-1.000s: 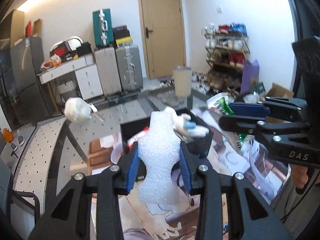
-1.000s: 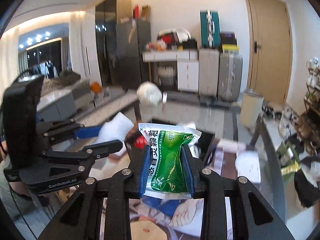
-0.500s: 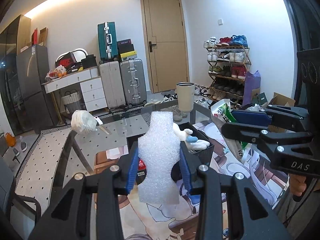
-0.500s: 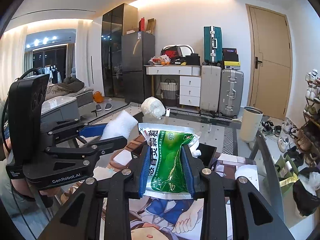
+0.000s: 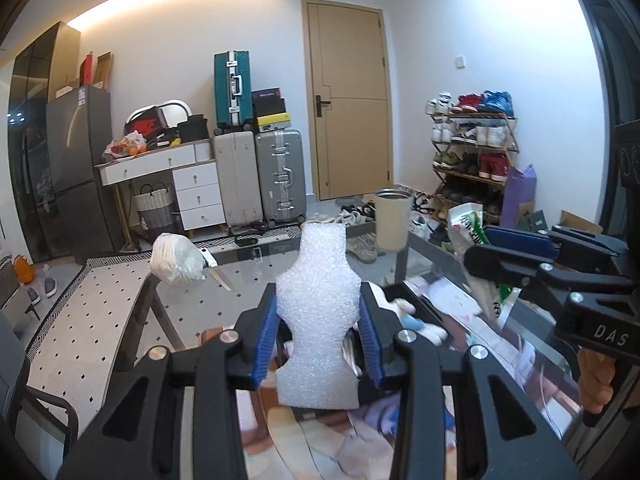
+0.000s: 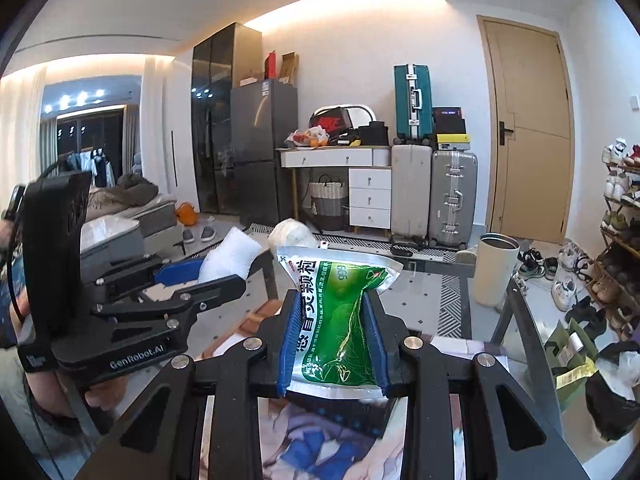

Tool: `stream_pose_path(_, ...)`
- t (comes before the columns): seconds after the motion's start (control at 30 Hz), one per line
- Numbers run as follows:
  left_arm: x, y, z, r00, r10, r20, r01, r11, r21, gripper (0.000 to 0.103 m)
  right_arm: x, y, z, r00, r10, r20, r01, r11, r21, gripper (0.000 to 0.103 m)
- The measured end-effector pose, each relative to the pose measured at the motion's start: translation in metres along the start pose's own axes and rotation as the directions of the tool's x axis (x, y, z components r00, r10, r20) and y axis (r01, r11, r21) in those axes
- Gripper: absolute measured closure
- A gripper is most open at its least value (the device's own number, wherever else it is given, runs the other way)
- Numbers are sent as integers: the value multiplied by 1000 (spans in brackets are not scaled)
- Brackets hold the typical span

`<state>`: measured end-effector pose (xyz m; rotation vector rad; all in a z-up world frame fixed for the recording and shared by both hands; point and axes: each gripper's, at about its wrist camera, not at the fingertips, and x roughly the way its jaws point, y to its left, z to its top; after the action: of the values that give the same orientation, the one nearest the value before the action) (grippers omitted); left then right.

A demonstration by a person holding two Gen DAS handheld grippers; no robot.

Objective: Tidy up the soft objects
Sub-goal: 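Lift the green sachet and white foam and carry them over the black box, then lower the green sachet and white foam into the box and open both tools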

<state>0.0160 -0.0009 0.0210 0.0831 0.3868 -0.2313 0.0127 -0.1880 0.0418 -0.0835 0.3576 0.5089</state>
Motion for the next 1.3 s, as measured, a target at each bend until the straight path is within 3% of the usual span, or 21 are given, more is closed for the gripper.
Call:
stream_pose_path(0.4, 58, 9, 26, 999, 29, 19, -29, 999, -31, 66, 61, -15, 31, 1000, -15, -6, 15, 1000, 14, 72)
stream_pose_path(0.67, 74, 11, 22, 999, 39, -22, -40, 999, -36, 66, 101, -24, 27, 993, -8, -120, 14, 999, 43, 72)
stream_pose_path(0.87, 85, 15, 19, 995, 19, -95, -25, 998, -66, 66, 119, -27, 24, 980, -11, -200, 21, 999, 47, 72)
stream_pose_path(1.1, 117, 12, 5, 966, -6, -260, -16, 996, -83, 66, 146, -35, 11, 945, -13, -326, 37, 997, 68, 72)
stream_pose_path(1.17, 126, 11, 0, 949, -21, -314, -7, 996, -87, 66, 155, -39, 8, 931, -9, -365, 40, 996, 77, 72)
stream_pose_path(1.3, 136, 8, -8, 929, -23, -369, -12, 996, -94, 66, 165, -43, -2, 910, 1, -414, 41, 995, 91, 72)
